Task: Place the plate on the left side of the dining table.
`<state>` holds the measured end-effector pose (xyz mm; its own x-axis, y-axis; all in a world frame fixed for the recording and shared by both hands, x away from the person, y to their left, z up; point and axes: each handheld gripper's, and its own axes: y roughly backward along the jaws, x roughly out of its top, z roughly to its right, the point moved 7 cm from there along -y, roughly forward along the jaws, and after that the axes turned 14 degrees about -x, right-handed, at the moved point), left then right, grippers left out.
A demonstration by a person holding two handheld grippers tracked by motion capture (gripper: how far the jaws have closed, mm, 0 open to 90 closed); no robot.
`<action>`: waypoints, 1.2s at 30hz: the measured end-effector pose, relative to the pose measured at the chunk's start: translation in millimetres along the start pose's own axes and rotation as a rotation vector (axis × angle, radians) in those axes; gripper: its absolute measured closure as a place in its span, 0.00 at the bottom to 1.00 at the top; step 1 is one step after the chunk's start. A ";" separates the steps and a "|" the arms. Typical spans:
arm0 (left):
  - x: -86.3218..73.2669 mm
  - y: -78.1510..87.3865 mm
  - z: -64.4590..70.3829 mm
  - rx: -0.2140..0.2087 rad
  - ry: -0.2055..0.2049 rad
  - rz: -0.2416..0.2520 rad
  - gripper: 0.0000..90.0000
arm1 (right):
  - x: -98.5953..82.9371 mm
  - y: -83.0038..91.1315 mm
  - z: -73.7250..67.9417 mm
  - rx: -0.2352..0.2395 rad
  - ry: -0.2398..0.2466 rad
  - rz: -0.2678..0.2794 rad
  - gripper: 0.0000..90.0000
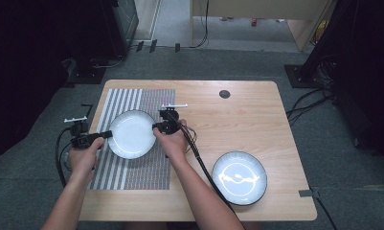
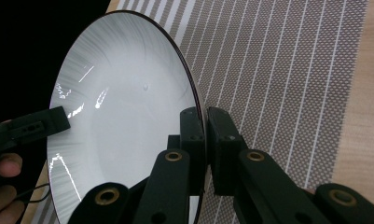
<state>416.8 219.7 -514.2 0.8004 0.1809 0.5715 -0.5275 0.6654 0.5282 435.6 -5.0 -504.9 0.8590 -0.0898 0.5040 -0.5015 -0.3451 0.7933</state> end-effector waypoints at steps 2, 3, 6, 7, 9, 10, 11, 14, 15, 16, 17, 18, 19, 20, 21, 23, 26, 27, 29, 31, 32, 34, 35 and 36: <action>2.8 -3.5 -2.1 0.000 0.005 -0.005 0.97 | 4.6 -5.9 1.9 -0.007 -0.010 -0.012 0.95; 4.4 -5.6 -3.7 0.001 0.007 -0.008 0.97 | 6.0 -8.0 2.5 -0.007 -0.015 -0.016 0.95; 10.3 -17.5 -11.6 0.008 0.021 -0.026 0.97 | 11.4 -17.4 6.0 -0.020 -0.031 -0.030 0.95; 10.3 -17.5 -11.6 0.008 0.021 -0.026 0.97 | 11.4 -17.4 6.0 -0.020 -0.031 -0.030 0.95; 12.8 -22.1 -15.1 0.012 0.025 -0.037 0.97 | 14.5 -25.4 9.1 -0.021 -0.039 -0.033 0.95; 14.2 -23.8 -16.5 0.014 0.027 -0.037 0.97 | 14.5 -25.4 9.1 -0.021 -0.039 -0.033 0.95; 15.6 -25.1 -17.2 0.019 0.028 -0.038 0.97 | 15.7 -30.5 10.8 -0.013 -0.058 -0.041 0.95; 19.0 -27.5 -19.1 0.030 0.028 -0.043 0.97 | 16.4 -35.0 11.8 -0.008 -0.076 -0.047 0.94; 19.8 -28.3 -19.9 0.027 0.031 -0.046 0.97 | 17.0 -37.4 12.6 -0.005 -0.084 -0.047 0.94; 20.3 -29.6 -20.7 0.024 0.035 -0.050 0.97 | 17.6 -39.7 14.1 -0.003 -0.096 -0.050 0.94; 20.8 -31.7 -21.9 0.024 0.042 -0.052 0.98 | 19.1 -44.9 17.6 0.005 -0.122 -0.054 0.93; 20.9 -32.7 -23.0 0.026 0.042 -0.058 0.98 | 19.4 -46.3 17.8 0.008 -0.132 -0.055 0.93; 21.3 -34.3 -24.8 0.027 0.049 -0.056 0.98 | 19.8 -48.0 18.4 0.011 -0.134 -0.052 0.93; 21.6 -35.3 -26.9 0.025 0.061 -0.054 0.98 | 19.8 -48.0 18.4 0.011 -0.134 -0.052 0.93; 22.3 -36.4 -30.1 0.025 0.072 -0.047 0.97 | 20.0 -50.4 17.8 0.007 -0.138 -0.048 0.94; 22.5 -37.1 -30.9 0.026 0.081 -0.040 0.97 | 19.9 -52.5 17.2 0.004 -0.138 -0.046 0.94; 22.5 -38.5 -31.3 0.021 0.083 -0.034 0.97 | 18.7 -55.5 19.0 -0.003 -0.135 -0.054 0.95; 22.5 -38.9 -31.1 0.024 0.080 -0.034 0.97 | 18.0 -57.2 20.0 -0.003 -0.135 -0.058 0.95; 22.7 -39.3 -30.6 0.031 0.075 -0.029 0.97 | 17.0 -59.9 21.7 0.004 -0.146 -0.056 0.94; 22.6 -39.5 -30.5 0.034 0.073 -0.026 0.97 | 16.9 -60.2 21.4 -0.001 -0.133 -0.046 0.94; 22.5 -39.5 -30.4 0.035 0.072 -0.025 0.97 | 16.9 -60.2 21.4 -0.001 -0.133 -0.046 0.94; 22.0 -39.6 -29.8 0.046 0.062 -0.023 0.97 | 16.5 -60.2 20.8 0.003 -0.116 -0.040 0.94; 21.7 -39.6 -29.5 0.050 0.060 -0.021 0.97 | 16.3 -60.9 21.4 0.015 -0.108 -0.033 0.93; 21.7 -39.6 -29.5 0.050 0.060 -0.021 0.97 | 16.3 -60.9 21.4 0.015 -0.108 -0.033 0.93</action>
<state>463.4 218.6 -541.2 0.8264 0.2114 0.5219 -0.5228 0.6325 0.5715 482.3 -5.4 -552.3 0.8813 -0.1779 0.4377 -0.4722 -0.3635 0.8030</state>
